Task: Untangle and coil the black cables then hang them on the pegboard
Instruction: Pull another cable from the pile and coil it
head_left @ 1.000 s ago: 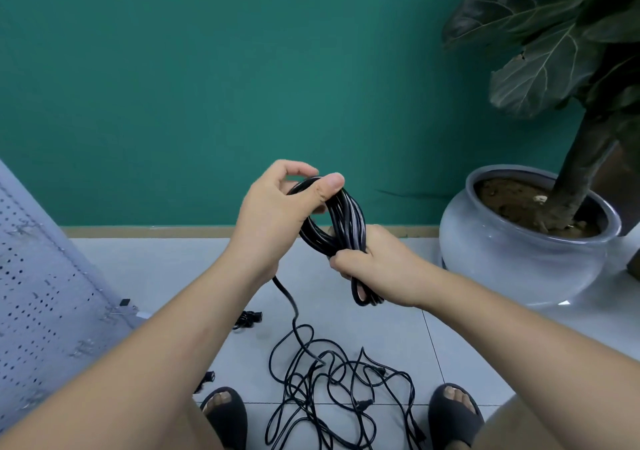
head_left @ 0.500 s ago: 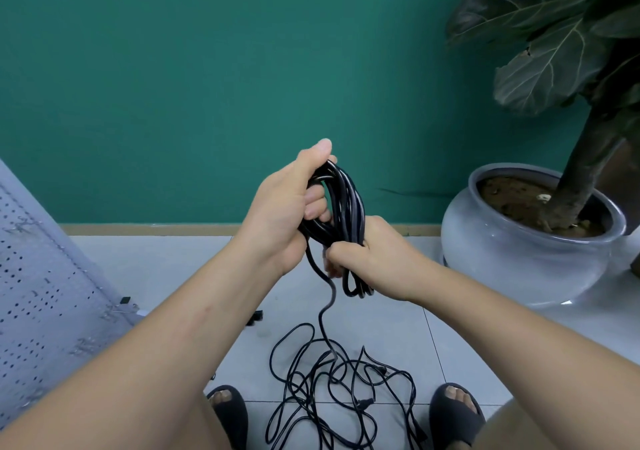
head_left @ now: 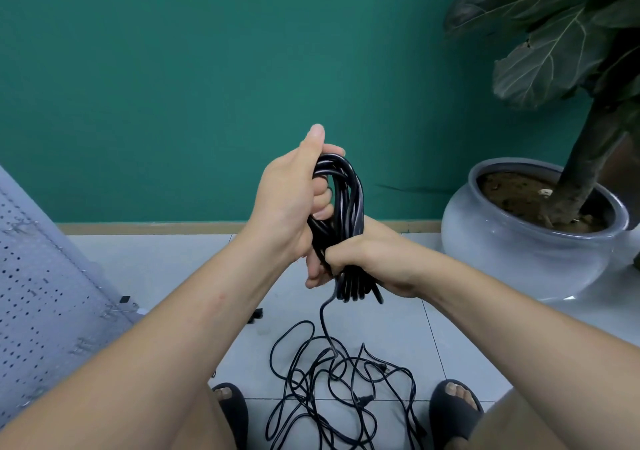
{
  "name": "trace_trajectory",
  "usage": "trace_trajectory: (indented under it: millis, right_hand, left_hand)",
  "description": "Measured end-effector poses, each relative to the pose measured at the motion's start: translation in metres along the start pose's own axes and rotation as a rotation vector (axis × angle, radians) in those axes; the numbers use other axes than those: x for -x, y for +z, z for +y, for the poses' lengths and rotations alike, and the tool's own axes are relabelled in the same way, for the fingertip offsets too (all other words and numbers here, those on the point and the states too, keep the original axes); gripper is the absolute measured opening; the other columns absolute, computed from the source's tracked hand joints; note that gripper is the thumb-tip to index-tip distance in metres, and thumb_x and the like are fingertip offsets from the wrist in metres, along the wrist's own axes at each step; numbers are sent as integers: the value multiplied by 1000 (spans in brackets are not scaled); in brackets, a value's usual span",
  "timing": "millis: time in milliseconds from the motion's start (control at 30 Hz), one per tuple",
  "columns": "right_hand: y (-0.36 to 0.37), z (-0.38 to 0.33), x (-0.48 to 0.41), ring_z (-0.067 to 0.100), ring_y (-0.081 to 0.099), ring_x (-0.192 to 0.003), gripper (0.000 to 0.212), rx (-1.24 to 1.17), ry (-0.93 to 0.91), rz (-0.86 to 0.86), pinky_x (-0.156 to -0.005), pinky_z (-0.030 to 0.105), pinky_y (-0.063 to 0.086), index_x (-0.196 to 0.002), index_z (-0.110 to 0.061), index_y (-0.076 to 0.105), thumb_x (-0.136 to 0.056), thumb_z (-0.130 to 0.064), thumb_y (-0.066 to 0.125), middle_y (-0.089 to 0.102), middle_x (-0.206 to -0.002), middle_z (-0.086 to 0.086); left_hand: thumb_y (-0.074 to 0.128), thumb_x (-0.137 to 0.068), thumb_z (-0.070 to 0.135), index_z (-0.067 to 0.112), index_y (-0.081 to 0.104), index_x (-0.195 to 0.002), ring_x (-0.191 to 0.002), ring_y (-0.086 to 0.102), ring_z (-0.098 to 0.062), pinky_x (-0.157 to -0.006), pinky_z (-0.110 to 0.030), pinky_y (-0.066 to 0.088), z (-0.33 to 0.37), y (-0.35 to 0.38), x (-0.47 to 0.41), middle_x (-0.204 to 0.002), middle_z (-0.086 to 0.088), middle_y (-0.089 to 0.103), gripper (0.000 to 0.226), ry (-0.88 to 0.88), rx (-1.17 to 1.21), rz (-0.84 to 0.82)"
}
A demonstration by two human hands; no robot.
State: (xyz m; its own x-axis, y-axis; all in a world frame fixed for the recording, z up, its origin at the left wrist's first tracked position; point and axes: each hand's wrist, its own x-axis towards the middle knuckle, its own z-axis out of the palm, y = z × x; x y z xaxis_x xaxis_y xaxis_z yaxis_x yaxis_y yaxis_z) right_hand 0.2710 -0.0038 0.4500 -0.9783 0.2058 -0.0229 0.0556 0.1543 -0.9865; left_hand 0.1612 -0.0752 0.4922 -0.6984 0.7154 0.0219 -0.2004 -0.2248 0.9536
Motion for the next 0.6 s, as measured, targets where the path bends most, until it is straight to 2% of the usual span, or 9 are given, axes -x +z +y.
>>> trace_trajectory:
  millis: [67,100,167,267,367,400,467,533,600]
  right_hand:
    - [3,-1,1,30,64,-71,13,-30,-4,70,-86,59,58,-77,1,61,-66,-1,56,59,-75,13]
    - [6,-2,2,31,57,-65,10,-42,-5,109,-74,55,54,-75,-2,57,-65,-4,56,54,-71,13]
    - [9,-3,3,28,42,-59,12,-51,8,186,-63,45,39,-73,-4,51,-67,-13,55,47,-67,16]
    - [6,-5,3,25,33,-57,21,-72,21,265,-59,39,28,-75,0,46,-69,-19,54,42,-65,14]
    - [1,-8,4,32,24,-66,23,-102,-23,322,-62,50,21,-79,1,41,-71,-17,52,37,-71,16]
    - [-2,-9,5,31,23,-65,22,-106,-42,337,-62,49,21,-81,2,41,-73,-16,51,36,-70,16]
    - [-9,-13,8,26,27,-60,25,-101,-73,376,-57,41,24,-82,6,43,-74,-17,51,38,-64,13]
    - [-17,-17,10,24,29,-56,27,-121,-92,432,-54,33,29,-79,6,44,-73,-19,52,37,-61,12]
    - [-23,-20,11,24,27,-56,17,-168,-120,475,-53,32,29,-75,-1,46,-73,-17,51,35,-62,12]
  left_hand:
    - [59,-108,48,11,68,-93,-47,14,-14,-46,-27,16,1,5,2,-55,7,21,42,35,-22,12]
    - [58,-108,49,10,67,-94,-47,14,-14,-46,-27,16,1,7,4,-54,8,23,42,52,-29,18]
    - [56,-108,52,10,65,-100,-48,16,-14,-47,-29,18,1,10,6,-53,10,27,44,76,-28,30]
    - [48,-109,58,8,63,-114,-51,28,-15,-49,-30,30,-3,10,4,-57,9,38,52,130,-59,18]
    - [35,-106,73,20,67,-109,-67,49,-24,-58,-34,42,-14,5,1,-77,-4,57,61,119,-130,-56]
    - [31,-105,76,23,68,-105,-71,52,-27,-62,-36,44,-19,3,0,-84,-10,61,66,83,-130,-101]
    - [25,-107,72,15,69,-112,-73,57,-28,-69,-40,51,-32,-2,-2,-88,-11,68,72,29,-139,-182]
    - [29,-113,56,7,65,-110,-76,64,-25,-85,-44,57,-45,-6,-5,-82,-3,68,61,-23,-277,-240]
    - [42,-107,41,15,64,-100,-91,71,-18,-98,-44,56,-59,-9,-5,-90,4,76,34,-78,-554,-325]
